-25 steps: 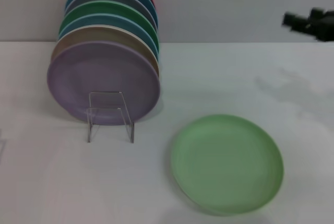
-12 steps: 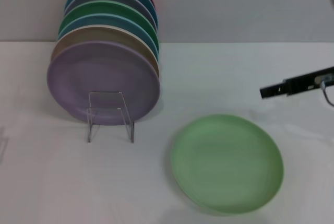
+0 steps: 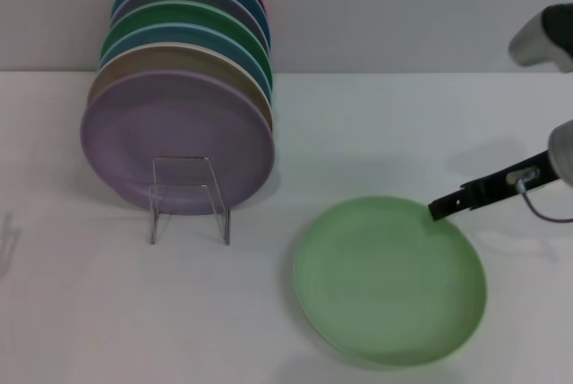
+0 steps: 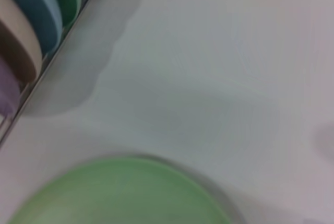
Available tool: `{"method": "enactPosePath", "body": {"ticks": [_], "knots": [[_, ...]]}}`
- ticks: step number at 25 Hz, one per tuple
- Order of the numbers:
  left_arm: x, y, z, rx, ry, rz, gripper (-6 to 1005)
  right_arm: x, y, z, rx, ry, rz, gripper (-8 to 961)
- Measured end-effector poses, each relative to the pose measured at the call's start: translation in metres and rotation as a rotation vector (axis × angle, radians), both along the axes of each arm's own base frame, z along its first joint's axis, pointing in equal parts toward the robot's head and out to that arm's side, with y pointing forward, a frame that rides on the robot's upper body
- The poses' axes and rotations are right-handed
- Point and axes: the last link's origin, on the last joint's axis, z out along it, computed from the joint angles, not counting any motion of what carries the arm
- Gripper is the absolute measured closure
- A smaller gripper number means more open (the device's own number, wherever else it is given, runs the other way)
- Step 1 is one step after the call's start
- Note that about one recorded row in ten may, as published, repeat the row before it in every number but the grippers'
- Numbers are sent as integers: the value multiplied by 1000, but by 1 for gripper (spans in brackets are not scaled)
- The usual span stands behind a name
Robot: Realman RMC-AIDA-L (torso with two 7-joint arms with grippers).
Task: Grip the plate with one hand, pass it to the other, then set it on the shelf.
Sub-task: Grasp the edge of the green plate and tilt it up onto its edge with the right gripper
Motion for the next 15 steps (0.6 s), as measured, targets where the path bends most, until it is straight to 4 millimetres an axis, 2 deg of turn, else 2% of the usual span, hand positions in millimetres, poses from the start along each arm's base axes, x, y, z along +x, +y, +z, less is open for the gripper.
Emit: {"method": "enactPosePath", "body": {"ticks": [4, 15], "knots": [[1, 4, 0, -7, 5, -2, 190, 4, -1, -12, -34, -13, -16, 173], [-1, 9, 1, -12, 11, 10, 190, 7, 1, -21, -48, -41, -34, 173]]}}
